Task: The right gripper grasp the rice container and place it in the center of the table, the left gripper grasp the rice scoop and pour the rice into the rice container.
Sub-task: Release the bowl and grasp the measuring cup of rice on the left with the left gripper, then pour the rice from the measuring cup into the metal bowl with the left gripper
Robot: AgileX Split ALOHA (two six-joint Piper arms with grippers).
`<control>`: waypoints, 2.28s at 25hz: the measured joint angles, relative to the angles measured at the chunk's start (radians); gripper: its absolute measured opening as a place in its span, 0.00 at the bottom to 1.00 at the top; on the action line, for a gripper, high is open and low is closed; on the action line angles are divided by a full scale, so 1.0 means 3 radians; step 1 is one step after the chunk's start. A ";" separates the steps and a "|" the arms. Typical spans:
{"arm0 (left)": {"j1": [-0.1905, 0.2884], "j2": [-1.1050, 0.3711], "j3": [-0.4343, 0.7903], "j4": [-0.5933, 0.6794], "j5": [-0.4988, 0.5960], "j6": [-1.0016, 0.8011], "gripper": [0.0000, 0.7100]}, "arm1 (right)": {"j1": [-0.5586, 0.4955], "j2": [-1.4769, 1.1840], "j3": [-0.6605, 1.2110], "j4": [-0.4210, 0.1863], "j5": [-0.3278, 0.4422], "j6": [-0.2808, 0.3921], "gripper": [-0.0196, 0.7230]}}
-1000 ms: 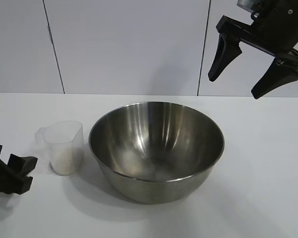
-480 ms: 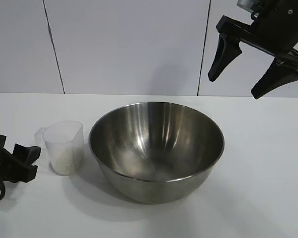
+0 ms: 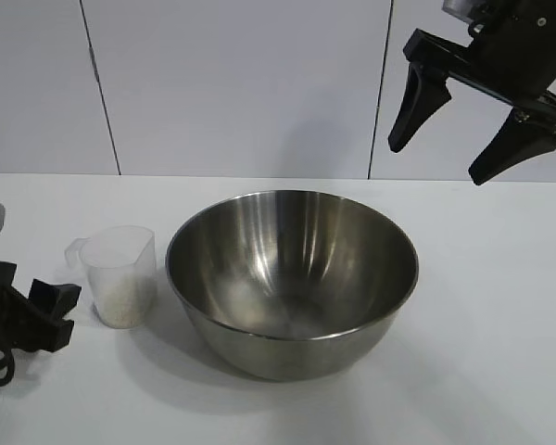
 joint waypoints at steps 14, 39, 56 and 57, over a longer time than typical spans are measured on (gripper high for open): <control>0.0000 0.0014 -0.0309 0.0000 0.0000 -0.0017 0.73 | 0.0000 0.0000 0.0000 0.0000 0.0000 0.0000 0.85; 0.0000 0.0023 -0.0497 0.0077 0.0000 -0.0104 0.03 | 0.0000 0.0000 0.0000 0.0000 0.0000 -0.0003 0.85; 0.0000 -0.0407 -0.0497 0.0362 0.0012 -0.0103 0.02 | 0.0000 0.0000 0.0000 0.0000 -0.0003 -0.0003 0.85; 0.0000 -0.0467 -0.0501 0.0400 0.0012 -0.0069 0.02 | 0.0000 0.0000 0.0000 0.0000 -0.0003 -0.0003 0.85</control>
